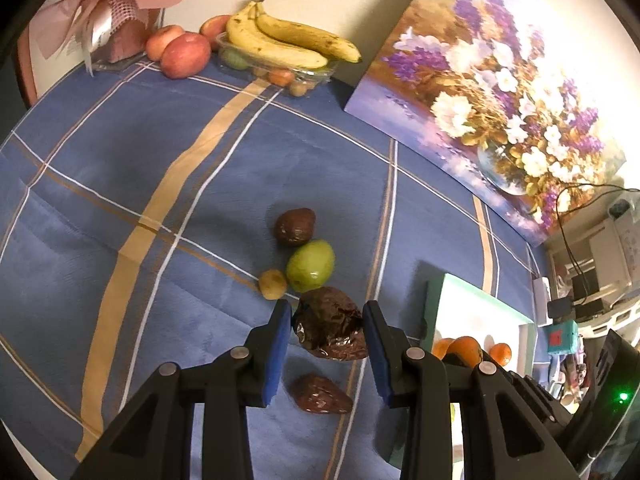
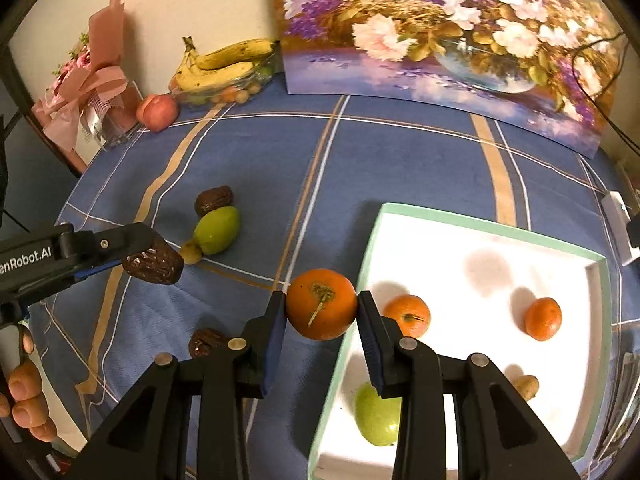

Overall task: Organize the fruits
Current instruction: 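Carry the orange in the right tool over the tray while the left tool carries the brown fruit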

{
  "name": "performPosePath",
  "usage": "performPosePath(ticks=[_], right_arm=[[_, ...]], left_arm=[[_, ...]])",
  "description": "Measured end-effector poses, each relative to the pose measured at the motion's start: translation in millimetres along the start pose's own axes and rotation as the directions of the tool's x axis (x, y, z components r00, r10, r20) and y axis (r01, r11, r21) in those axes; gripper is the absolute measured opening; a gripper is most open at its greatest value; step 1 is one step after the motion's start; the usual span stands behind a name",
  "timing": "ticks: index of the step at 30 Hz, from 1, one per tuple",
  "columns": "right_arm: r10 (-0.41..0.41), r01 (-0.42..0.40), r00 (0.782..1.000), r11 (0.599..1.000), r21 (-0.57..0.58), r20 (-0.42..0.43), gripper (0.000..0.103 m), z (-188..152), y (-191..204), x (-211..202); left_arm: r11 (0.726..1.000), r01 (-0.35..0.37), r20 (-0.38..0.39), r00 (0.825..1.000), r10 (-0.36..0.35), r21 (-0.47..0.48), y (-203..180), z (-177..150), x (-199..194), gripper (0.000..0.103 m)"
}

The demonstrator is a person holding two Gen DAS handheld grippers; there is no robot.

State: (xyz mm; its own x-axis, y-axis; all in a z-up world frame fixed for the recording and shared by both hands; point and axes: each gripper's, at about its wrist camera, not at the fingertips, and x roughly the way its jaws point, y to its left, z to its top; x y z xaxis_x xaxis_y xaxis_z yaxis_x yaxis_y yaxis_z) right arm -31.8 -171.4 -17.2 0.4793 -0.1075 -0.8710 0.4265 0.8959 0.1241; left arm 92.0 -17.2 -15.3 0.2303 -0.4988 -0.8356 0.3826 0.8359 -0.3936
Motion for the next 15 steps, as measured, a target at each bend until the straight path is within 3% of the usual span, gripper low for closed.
performPosePath(ticks=[8,15], right_arm=[[-0.026,0.027,1.0,0.998,0.055,-0.007,0.037,-1.8,-22.9,-6.9],[-0.086,0.087,0.996,0.982,0.168,-0.015,0.037,-7.2,-72.3,-18.5]], left_arm=[[0.997,0.012,-0.014,1.0,-0.011,0.078,-35.9,-9.6,3.9,0.039],[0.985,0.037,-0.039,0.999,-0.031,0.167,-76.2,-23.6,10.8,0.039]])
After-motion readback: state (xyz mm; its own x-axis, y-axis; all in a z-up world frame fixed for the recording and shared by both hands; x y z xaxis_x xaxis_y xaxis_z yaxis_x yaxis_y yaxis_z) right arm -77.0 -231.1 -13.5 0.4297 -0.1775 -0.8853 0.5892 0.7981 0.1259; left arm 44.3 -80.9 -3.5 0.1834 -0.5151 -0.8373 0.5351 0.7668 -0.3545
